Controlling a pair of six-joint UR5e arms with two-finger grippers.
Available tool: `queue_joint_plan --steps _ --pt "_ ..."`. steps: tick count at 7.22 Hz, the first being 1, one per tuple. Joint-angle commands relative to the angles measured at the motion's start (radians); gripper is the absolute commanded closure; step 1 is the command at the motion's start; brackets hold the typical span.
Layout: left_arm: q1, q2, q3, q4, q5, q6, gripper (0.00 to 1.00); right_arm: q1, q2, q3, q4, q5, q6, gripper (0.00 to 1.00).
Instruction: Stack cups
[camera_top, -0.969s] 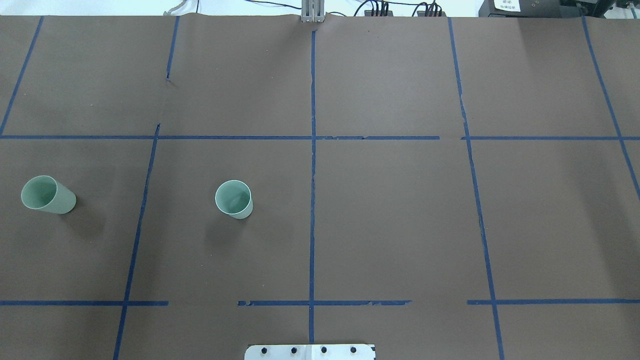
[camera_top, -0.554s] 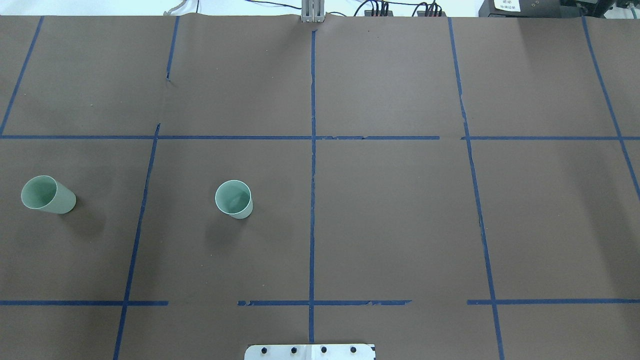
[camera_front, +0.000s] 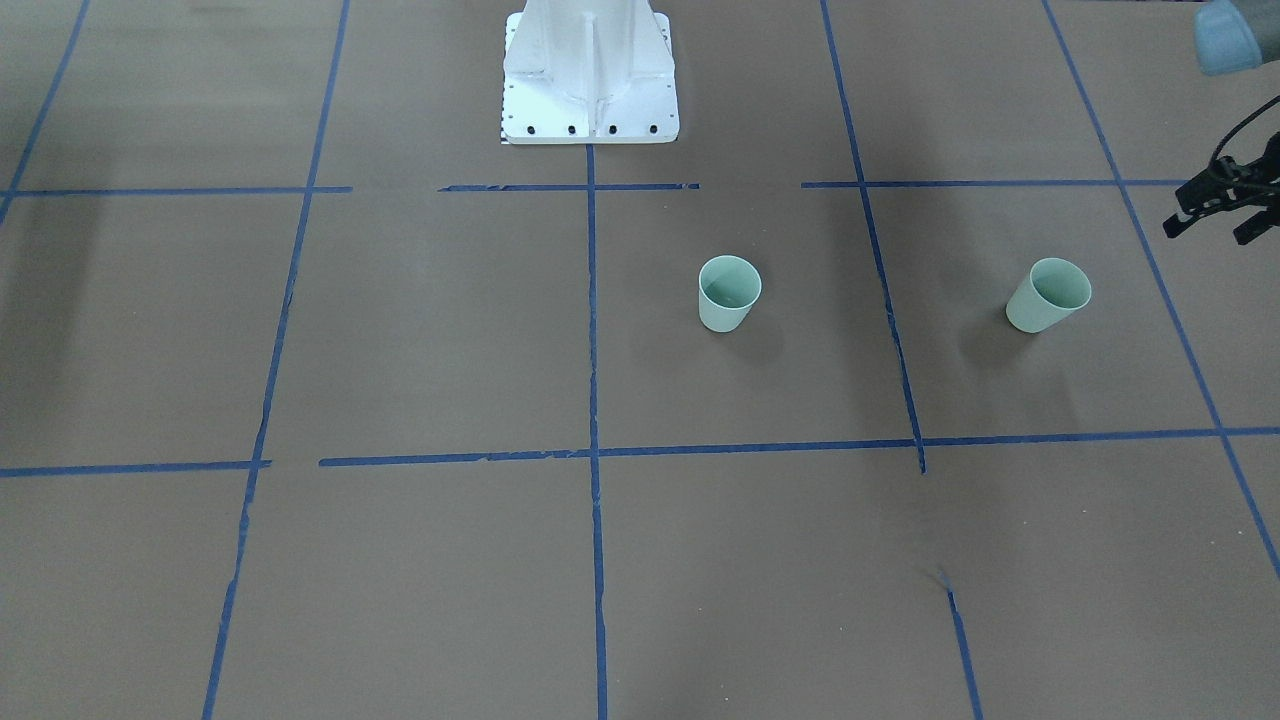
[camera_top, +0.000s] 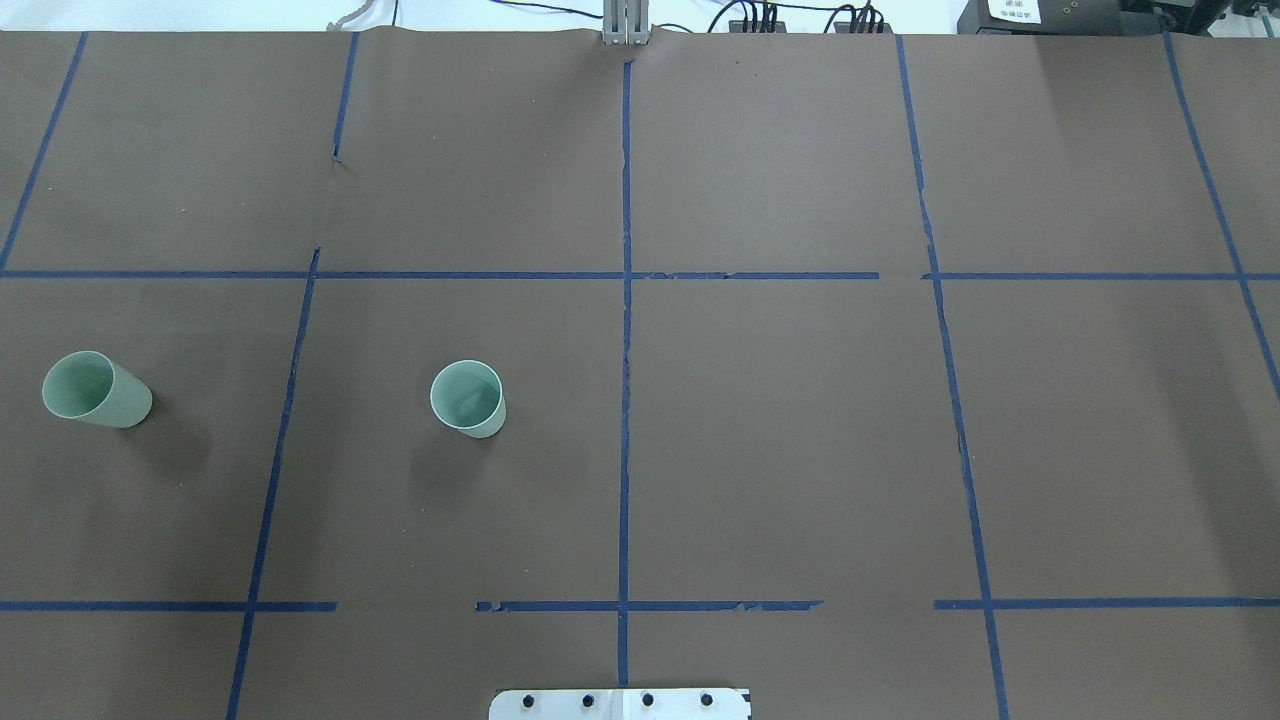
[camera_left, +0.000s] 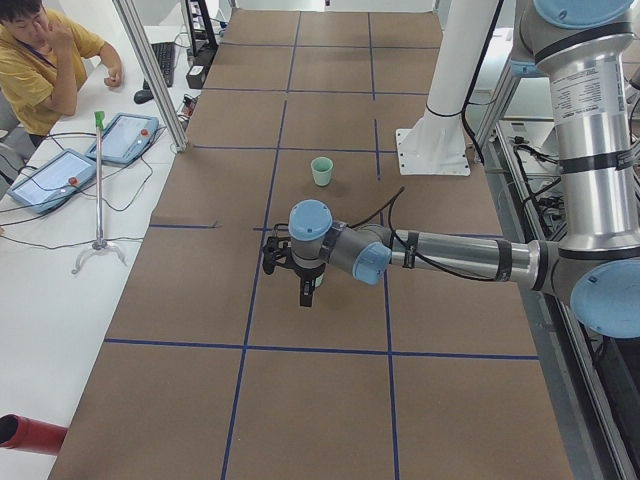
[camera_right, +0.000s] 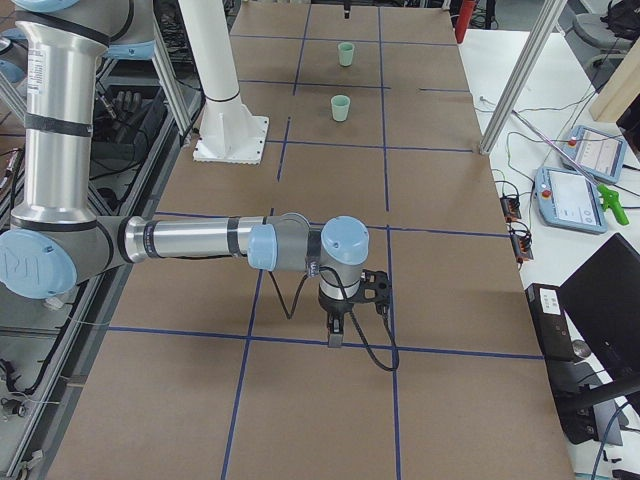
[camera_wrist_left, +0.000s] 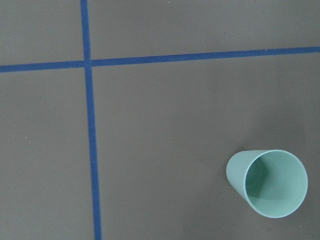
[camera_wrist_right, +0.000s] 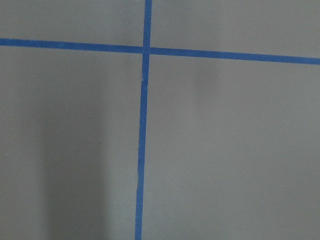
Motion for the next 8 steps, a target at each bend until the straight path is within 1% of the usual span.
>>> queue_joint_plan --steps 1,3,4,5,6,7,8 --pt "0.148 -0.006 0.015 -0.109 0.095 -0.254 0.0 0.001 0.0 0.0 0.0 0.0 0.0 0.0" --pt "0.196 -0.007 0.018 -0.11 0.156 -0.31 0.0 0.0 0.0 0.0 0.0 0.0 0.0 0.0" --pt "0.217 -0.018 0.021 -0.109 0.158 -0.348 0.0 0.0 0.0 0.0 0.0 0.0 0.0 0.0" --pt "0.234 -0.051 0.042 -0.109 0.159 -0.388 0.03 0.0 0.0 0.0 0.0 0.0 0.0 0.0" --pt "0.24 -0.067 0.061 -0.109 0.158 -0.4 0.28 0.001 0.0 0.0 0.0 0.0 0.0 0.0" --pt "0.24 -0.067 0.066 -0.109 0.156 -0.405 0.82 0.001 0.0 0.0 0.0 0.0 0.0 0.0" --pt "0.24 -0.066 0.069 -0.106 0.153 -0.405 1.0 0.001 0.0 0.0 0.0 0.0 0.0 0.0"
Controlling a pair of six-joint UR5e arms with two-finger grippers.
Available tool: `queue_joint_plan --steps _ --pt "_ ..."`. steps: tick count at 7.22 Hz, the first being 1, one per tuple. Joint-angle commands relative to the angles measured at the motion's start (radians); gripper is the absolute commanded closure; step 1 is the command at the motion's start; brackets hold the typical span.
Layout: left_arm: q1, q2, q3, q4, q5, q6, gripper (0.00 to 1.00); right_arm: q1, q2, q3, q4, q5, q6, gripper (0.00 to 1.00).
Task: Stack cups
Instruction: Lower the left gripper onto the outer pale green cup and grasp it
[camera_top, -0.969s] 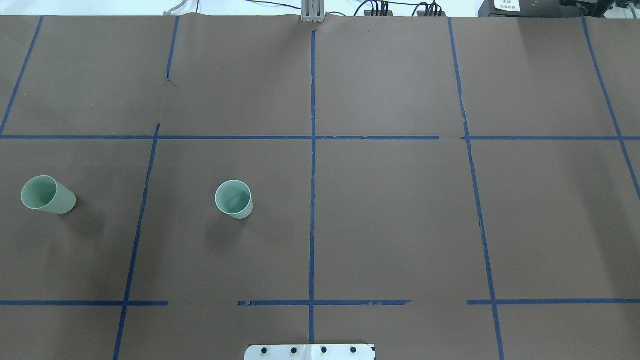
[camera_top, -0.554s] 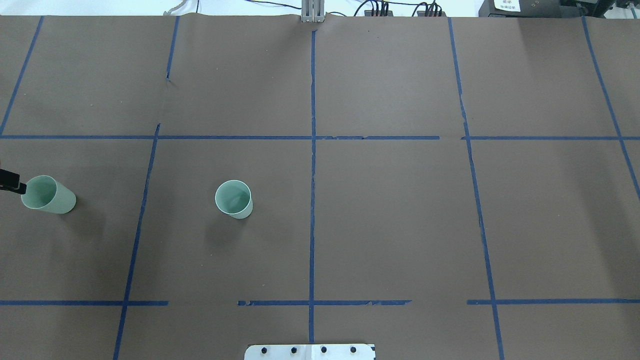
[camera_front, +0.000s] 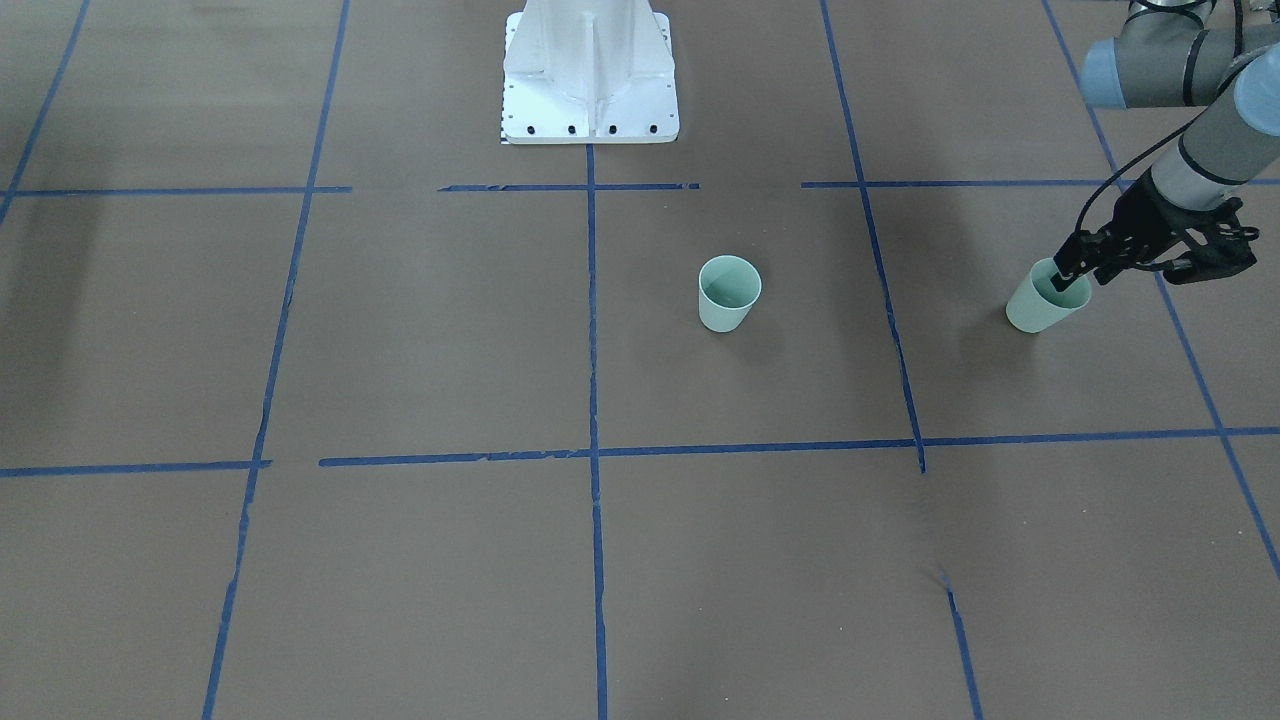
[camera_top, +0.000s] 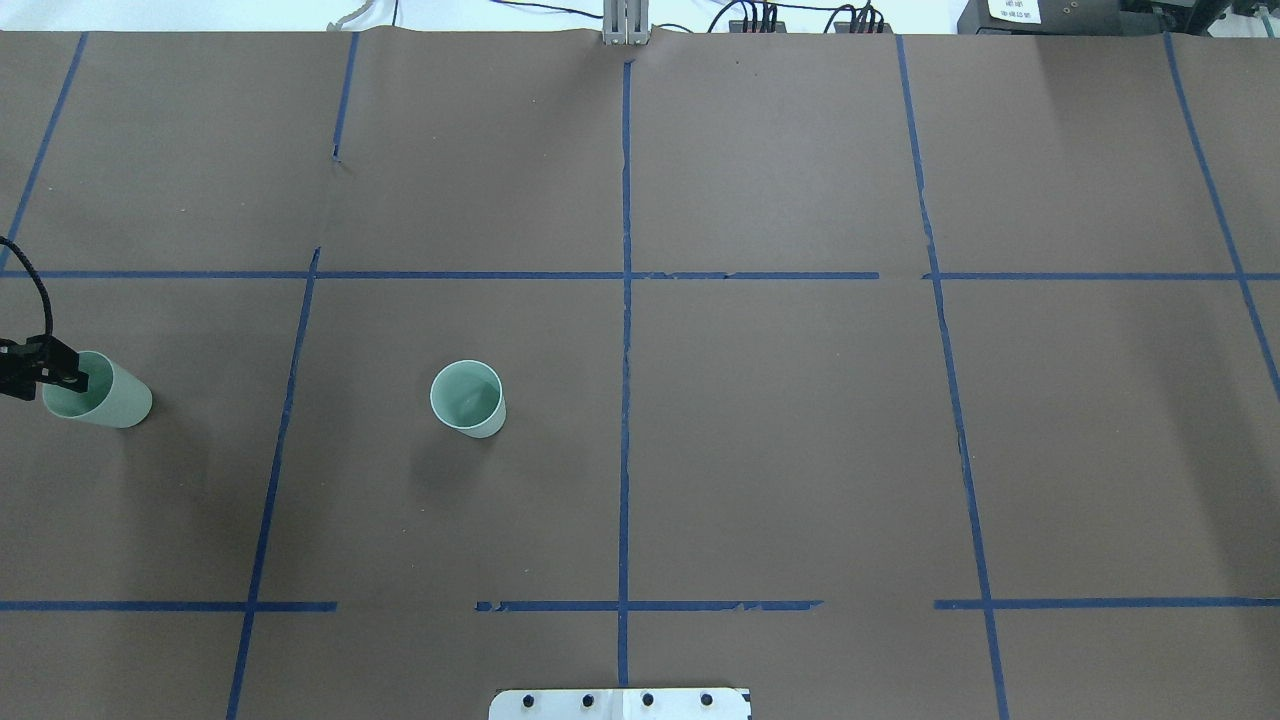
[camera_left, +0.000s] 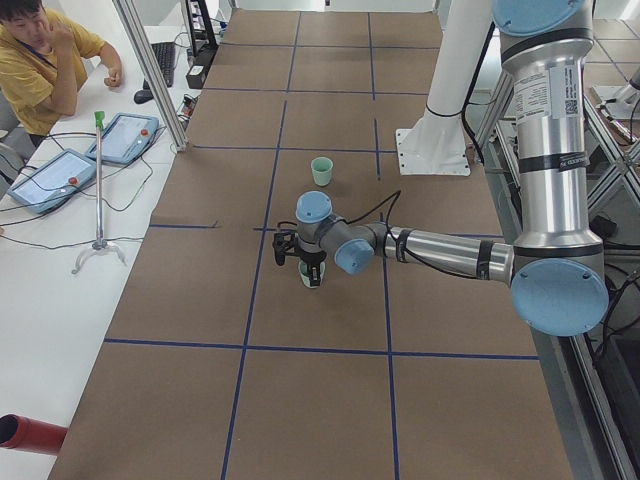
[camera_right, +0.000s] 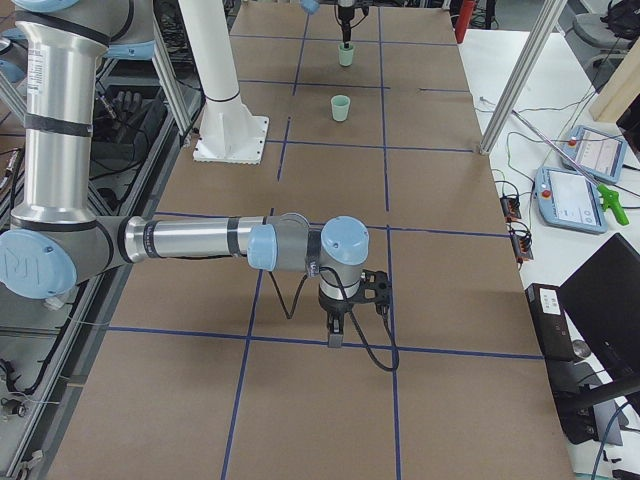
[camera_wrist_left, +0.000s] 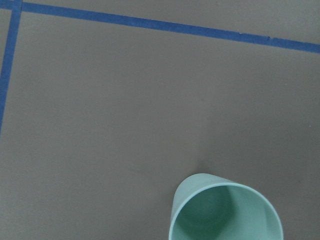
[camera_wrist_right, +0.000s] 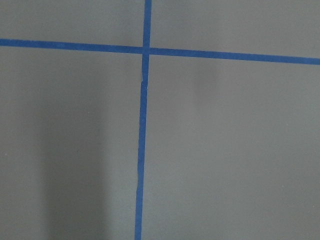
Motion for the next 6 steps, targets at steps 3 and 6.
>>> queue_joint_plan --steps 3,6 --pt "-0.007 0.001 -0.024 0.007 -0.006 0.001 1.0 0.0 0.0 0.0 0.0 0.0 0.0 0.0" --pt "-0.026 -0.09 -0.246 0.384 -0.009 -0.014 1.0 -0.001 0.0 0.0 0.0 0.0 0.0 0.0"
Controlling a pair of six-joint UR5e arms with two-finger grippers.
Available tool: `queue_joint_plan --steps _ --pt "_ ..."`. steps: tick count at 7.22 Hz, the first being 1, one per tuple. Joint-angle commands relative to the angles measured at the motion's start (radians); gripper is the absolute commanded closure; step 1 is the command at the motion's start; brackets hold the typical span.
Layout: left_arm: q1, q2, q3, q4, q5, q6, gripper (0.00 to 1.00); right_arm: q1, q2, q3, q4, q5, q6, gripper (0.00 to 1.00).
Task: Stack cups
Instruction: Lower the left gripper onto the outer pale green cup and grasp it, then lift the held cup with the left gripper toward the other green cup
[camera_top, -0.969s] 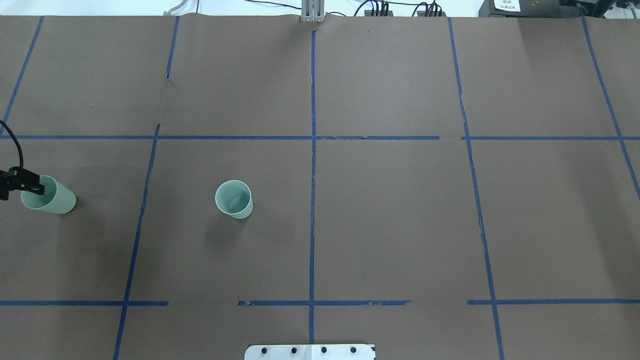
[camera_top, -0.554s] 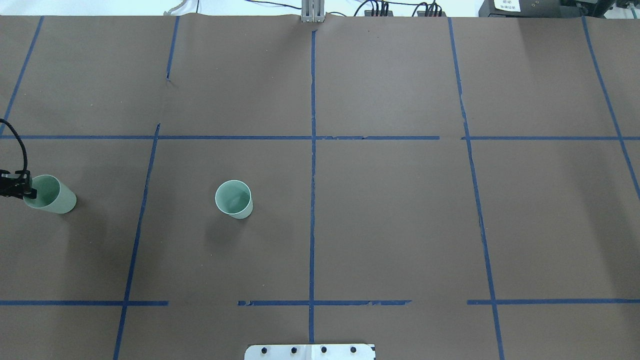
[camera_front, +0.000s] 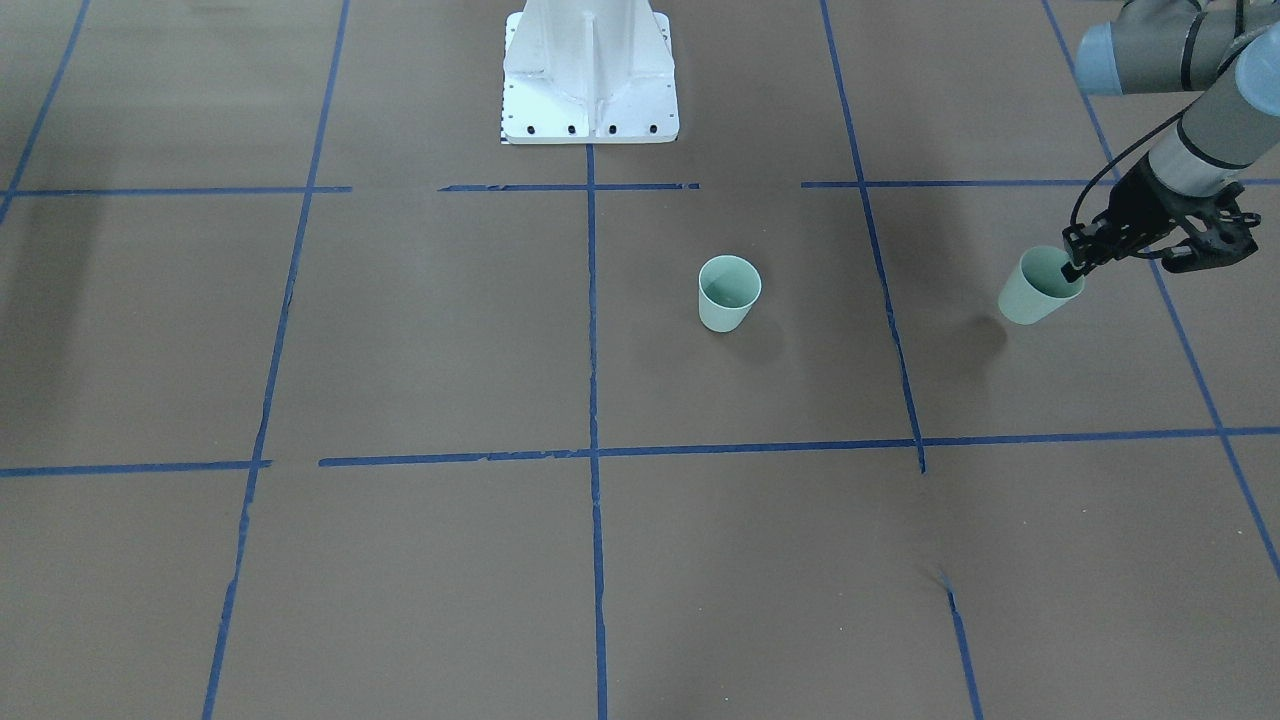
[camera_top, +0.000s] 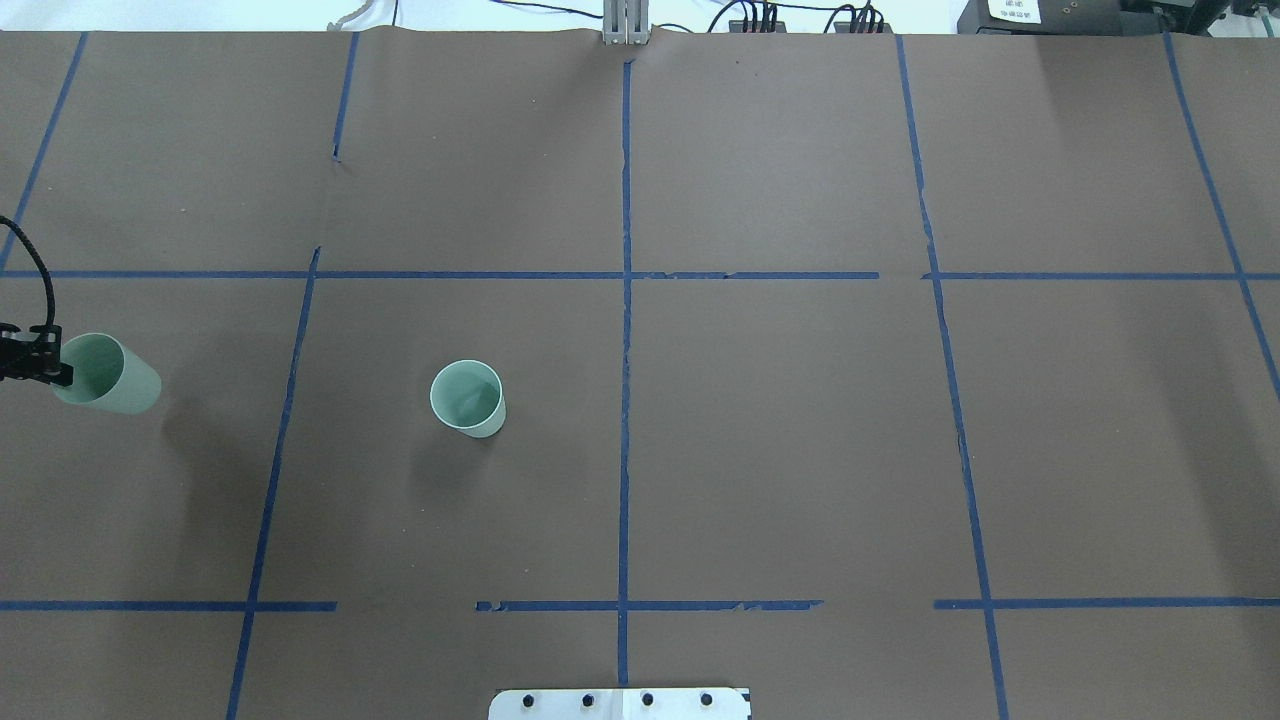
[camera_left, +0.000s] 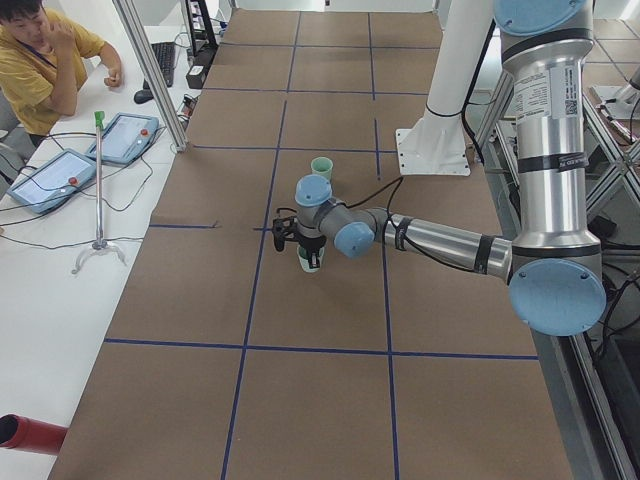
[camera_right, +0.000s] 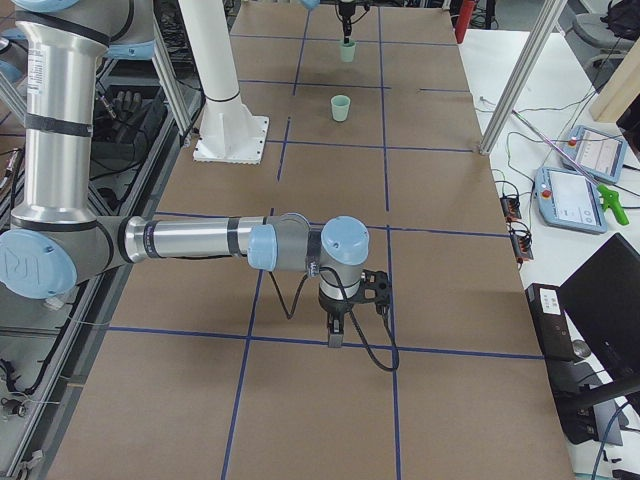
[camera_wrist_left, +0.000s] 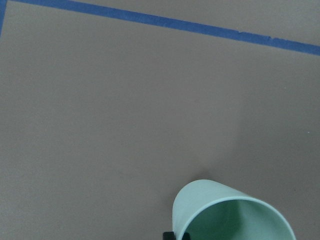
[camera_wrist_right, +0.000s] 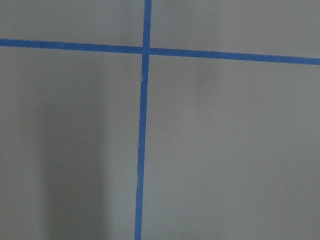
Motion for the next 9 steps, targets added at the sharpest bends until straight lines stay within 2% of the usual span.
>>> queue_joint_plan --steps 1,2,4,6,9 --pt "-0.01 -0.198 -0.121 0.364 -0.001 -0.12 1.0 -0.001 0.0 0.0 0.0 0.0 0.0 0.0" --pt "0.0 -0.315 -0.115 0.421 -0.002 -0.244 1.0 0.0 0.0 0.0 0.0 0.0 0.0 0.0" --pt "0.126 -0.424 -0.105 0.423 -0.001 -0.47 1.0 0.0 0.0 0.0 0.0 0.0 0.0 0.0" --pt "0.221 -0.542 -0.031 0.424 -0.001 -0.601 1.0 -0.001 0.0 0.0 0.0 0.0 0.0 0.0" --pt "0.266 -0.567 -0.045 0.437 0.004 -0.618 1.0 0.0 0.0 0.0 0.0 0.0 0.0 0.0"
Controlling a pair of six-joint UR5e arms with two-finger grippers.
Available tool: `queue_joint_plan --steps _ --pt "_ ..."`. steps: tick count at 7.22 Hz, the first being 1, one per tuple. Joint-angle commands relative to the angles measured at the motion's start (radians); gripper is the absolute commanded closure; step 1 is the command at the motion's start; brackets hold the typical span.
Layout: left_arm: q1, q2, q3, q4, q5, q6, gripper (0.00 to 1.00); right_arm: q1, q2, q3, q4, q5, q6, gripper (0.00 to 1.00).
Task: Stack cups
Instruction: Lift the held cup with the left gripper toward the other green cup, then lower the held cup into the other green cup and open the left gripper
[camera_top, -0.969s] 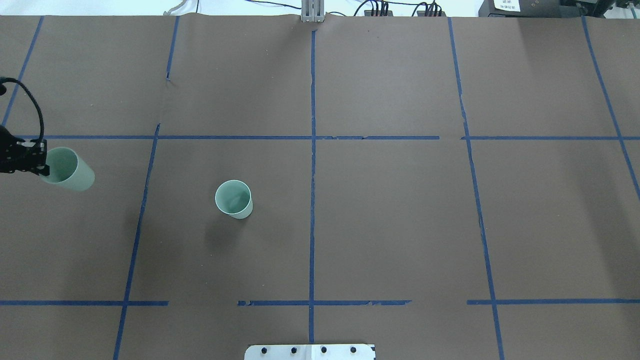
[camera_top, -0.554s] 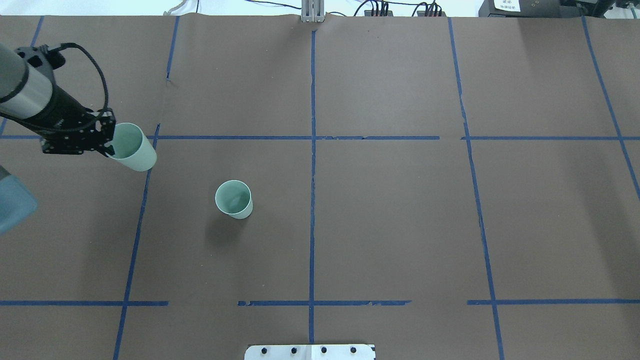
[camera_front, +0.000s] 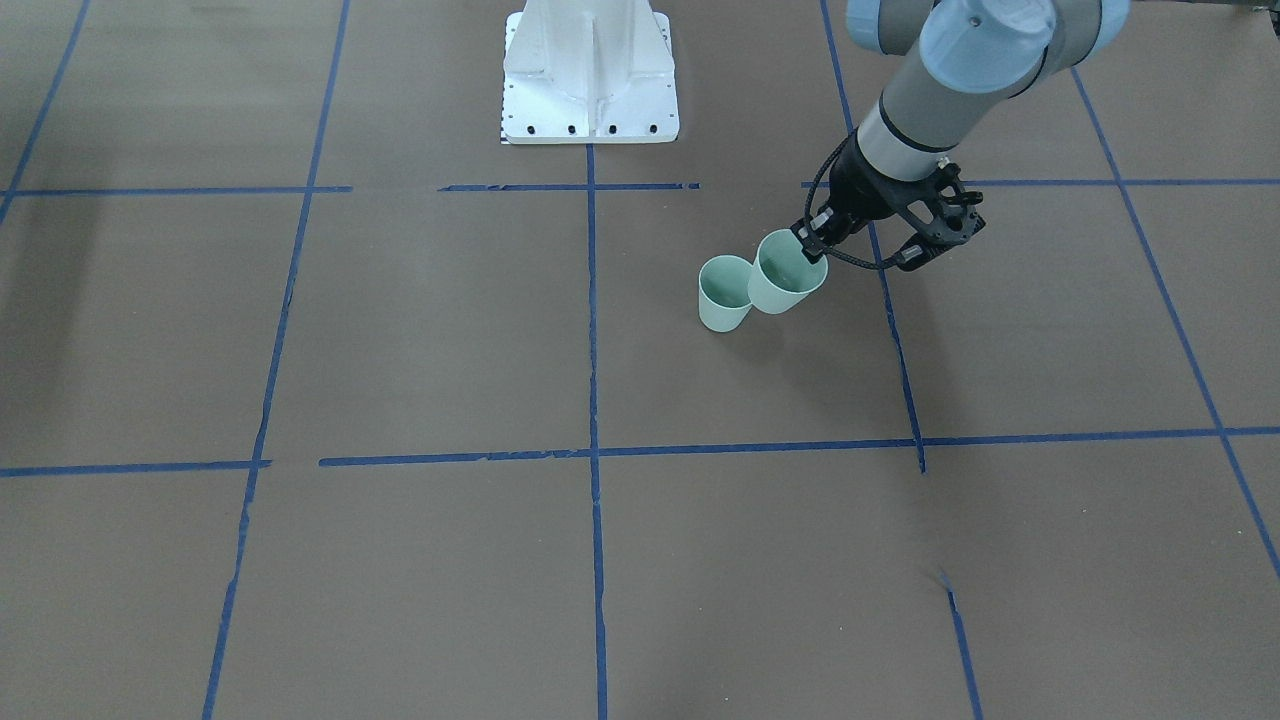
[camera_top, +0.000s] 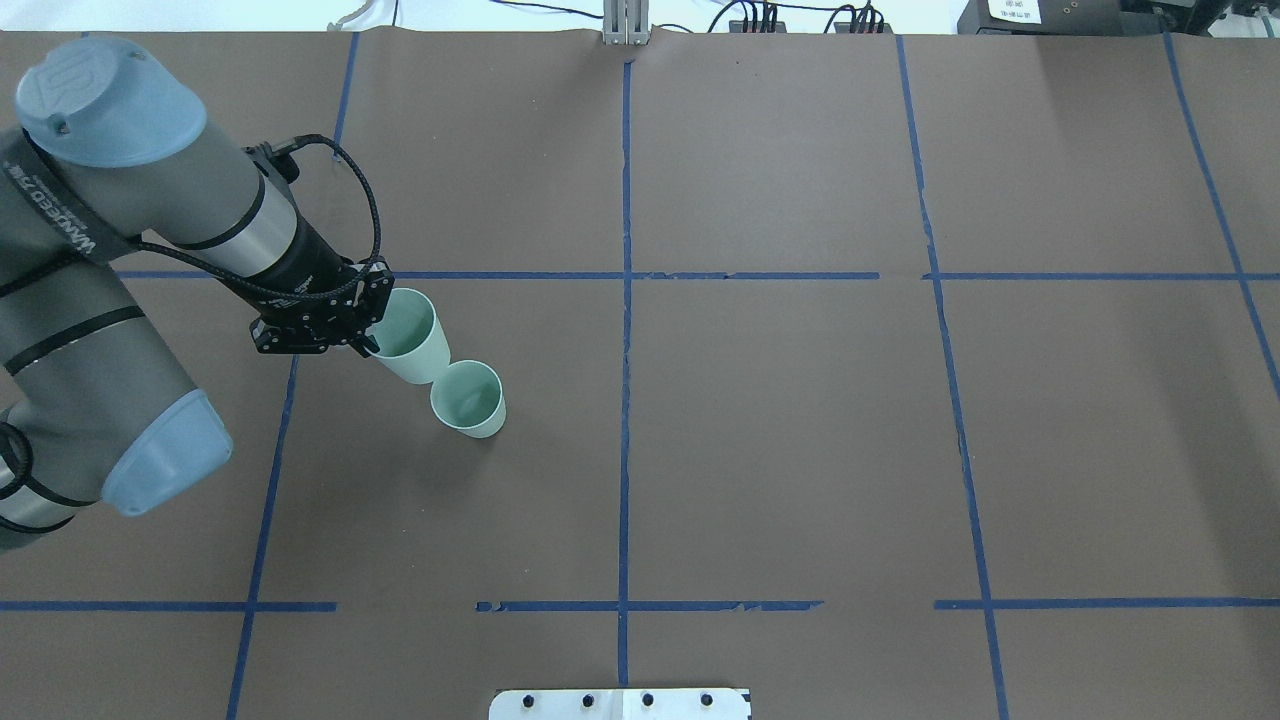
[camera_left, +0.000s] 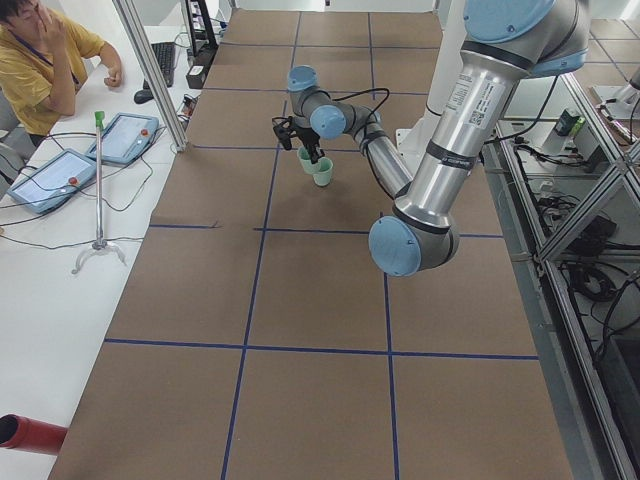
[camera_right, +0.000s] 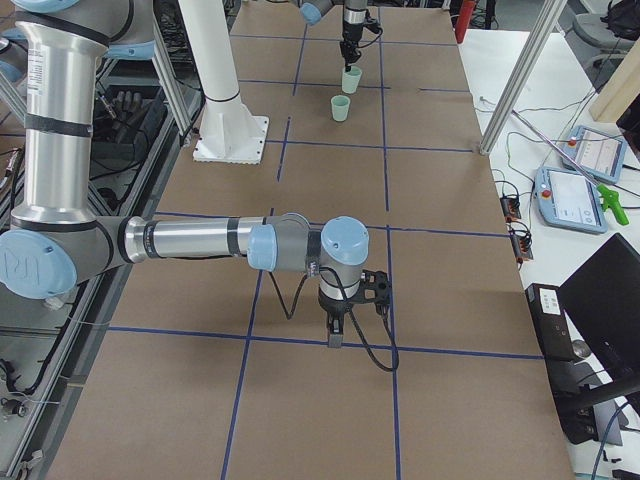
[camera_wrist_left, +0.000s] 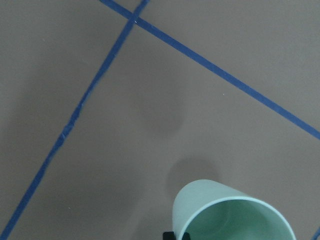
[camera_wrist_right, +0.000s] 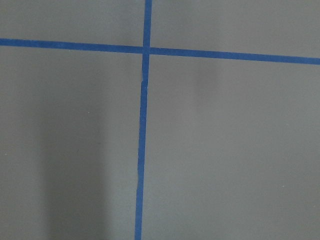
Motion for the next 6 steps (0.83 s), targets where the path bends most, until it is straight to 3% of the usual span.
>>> queue_joint_plan --steps 1,6 --pt "0.045 -0.014 -0.002 0.005 0.003 -0.014 1.0 0.001 0.0 0.0 0.0 0.0 0.0 0.0" --pt "0.065 -0.037 0.018 0.002 0.008 -0.02 1.0 0.001 0.0 0.0 0.0 0.0 0.0 0.0"
